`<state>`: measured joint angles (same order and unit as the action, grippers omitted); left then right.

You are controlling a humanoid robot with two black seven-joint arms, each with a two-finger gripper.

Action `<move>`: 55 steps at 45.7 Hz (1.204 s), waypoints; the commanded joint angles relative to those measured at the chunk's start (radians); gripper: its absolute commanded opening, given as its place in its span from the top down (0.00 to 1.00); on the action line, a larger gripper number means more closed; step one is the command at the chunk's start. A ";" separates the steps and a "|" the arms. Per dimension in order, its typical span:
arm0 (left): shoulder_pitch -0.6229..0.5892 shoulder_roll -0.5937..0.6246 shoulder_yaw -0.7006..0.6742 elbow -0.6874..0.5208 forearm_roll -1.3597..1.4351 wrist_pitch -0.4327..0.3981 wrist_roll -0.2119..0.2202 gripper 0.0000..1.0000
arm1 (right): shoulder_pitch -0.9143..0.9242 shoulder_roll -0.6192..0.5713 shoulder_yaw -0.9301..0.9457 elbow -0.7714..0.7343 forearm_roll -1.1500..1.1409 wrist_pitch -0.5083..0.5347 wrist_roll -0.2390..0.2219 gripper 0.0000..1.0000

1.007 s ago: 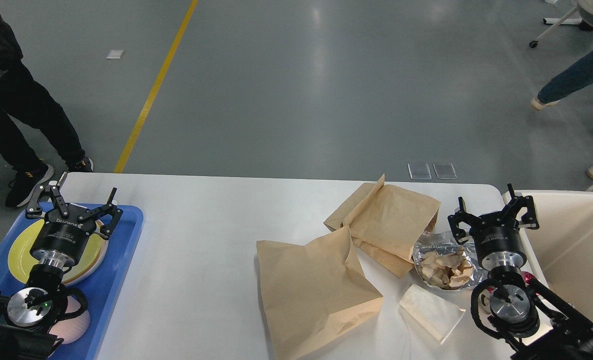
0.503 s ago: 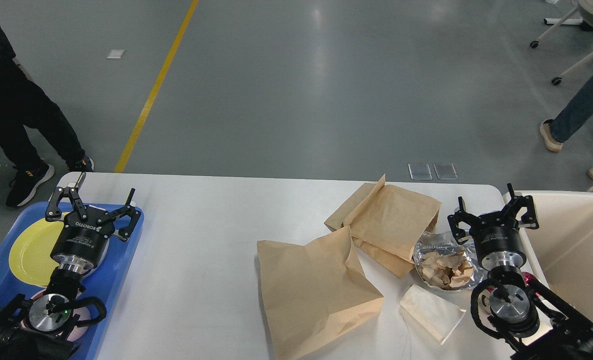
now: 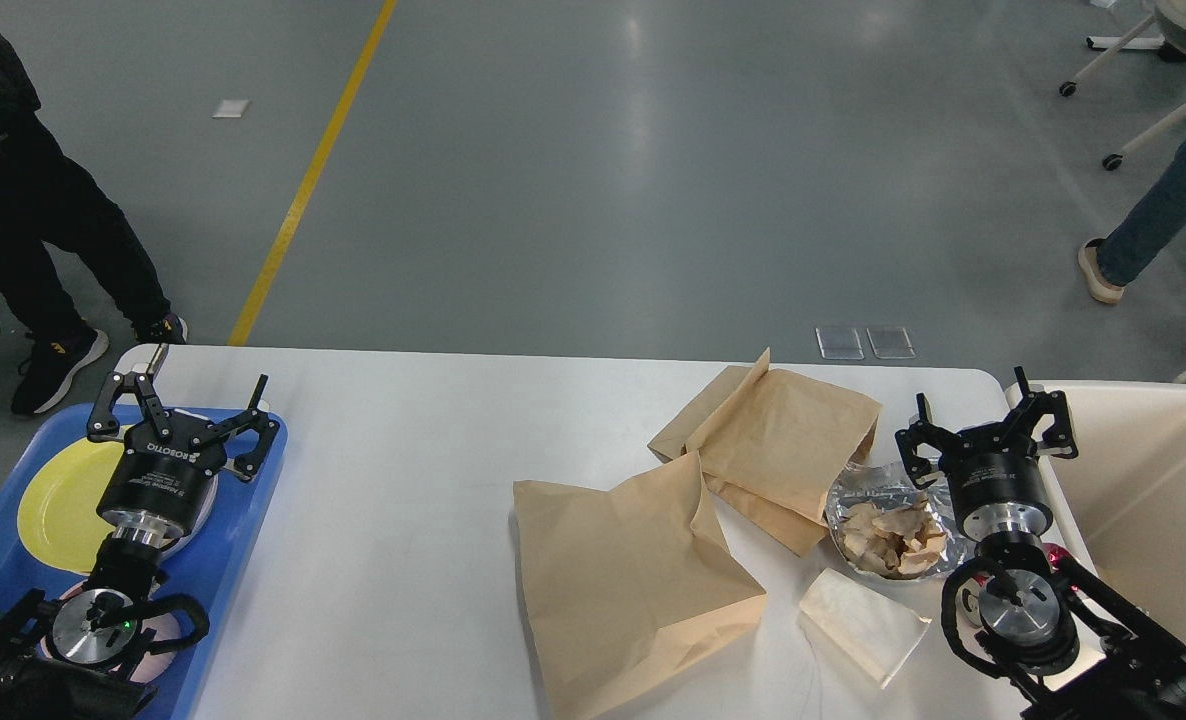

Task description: Tidy desktop

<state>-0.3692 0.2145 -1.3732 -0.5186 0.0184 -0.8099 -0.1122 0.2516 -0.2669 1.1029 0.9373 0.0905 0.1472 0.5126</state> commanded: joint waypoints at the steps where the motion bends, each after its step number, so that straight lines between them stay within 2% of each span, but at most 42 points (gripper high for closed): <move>1: 0.000 0.000 0.000 0.000 0.000 0.000 0.000 0.03 | 0.000 0.000 0.000 0.000 0.000 0.000 0.000 0.00; 39: 0.000 0.000 0.000 0.000 0.000 0.000 0.000 0.03 | 0.002 0.000 -0.006 0.003 0.000 0.002 0.001 0.00; 46: 0.000 0.000 0.000 0.000 0.000 0.000 0.000 0.03 | 0.012 -0.006 -0.009 0.008 0.000 0.014 -0.020 0.00; 49: 0.000 0.000 0.000 0.000 0.000 0.000 0.000 0.03 | 0.015 -0.018 -0.003 0.011 0.000 0.052 -0.020 0.00; 55: 0.000 0.000 0.000 0.000 0.000 0.000 0.000 0.03 | 0.046 -0.070 0.006 0.005 0.000 0.060 -0.019 0.00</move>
<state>-0.3693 0.2148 -1.3729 -0.5186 0.0184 -0.8099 -0.1119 0.2755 -0.2955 1.1026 0.9467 0.0904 0.1965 0.4941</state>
